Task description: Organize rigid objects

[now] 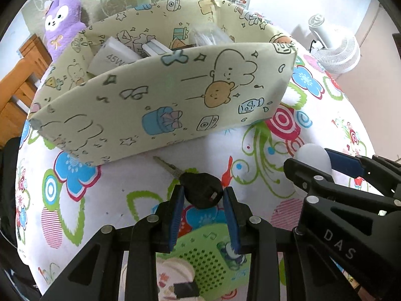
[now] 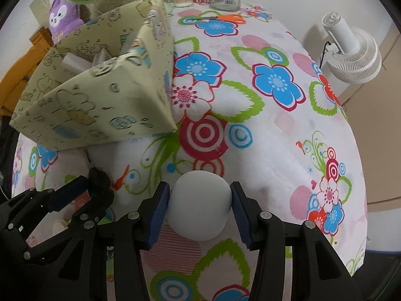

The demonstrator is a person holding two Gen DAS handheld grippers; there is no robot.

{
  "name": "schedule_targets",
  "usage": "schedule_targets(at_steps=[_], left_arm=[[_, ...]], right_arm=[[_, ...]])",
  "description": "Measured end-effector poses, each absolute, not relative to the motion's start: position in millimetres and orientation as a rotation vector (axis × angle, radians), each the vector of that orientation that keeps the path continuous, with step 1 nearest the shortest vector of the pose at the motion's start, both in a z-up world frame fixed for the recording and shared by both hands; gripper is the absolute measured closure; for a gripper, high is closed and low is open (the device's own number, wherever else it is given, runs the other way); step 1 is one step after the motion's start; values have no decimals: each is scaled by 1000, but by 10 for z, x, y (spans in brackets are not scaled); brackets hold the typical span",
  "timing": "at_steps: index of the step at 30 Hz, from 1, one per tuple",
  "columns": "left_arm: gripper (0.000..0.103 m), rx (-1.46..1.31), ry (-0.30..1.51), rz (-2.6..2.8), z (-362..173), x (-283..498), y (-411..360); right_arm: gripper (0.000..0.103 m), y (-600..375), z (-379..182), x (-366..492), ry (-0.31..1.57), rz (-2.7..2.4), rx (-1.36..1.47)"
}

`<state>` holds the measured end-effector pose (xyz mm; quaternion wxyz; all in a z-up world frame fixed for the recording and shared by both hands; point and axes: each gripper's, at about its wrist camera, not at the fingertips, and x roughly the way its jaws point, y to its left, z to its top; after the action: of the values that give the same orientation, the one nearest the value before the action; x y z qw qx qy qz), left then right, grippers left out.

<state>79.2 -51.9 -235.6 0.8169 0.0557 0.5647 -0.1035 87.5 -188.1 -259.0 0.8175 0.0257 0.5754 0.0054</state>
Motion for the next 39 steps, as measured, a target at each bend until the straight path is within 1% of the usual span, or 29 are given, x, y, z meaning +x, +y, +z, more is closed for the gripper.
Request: schedule_targets(at_steps=[15, 21, 39], left_arm=[[71, 139, 1159, -236, -2149, 690, -501], [71, 135, 1130, -234, -1999, 579, -366], [71, 133, 1052, -219, -1541, 519, -300]], right_arm=[[50, -1636, -2332, 649, 1181, 6, 76], [50, -1542, -2178, 579, 1150, 7, 75], [50, -1432, -1671, 518, 1069, 13, 59]])
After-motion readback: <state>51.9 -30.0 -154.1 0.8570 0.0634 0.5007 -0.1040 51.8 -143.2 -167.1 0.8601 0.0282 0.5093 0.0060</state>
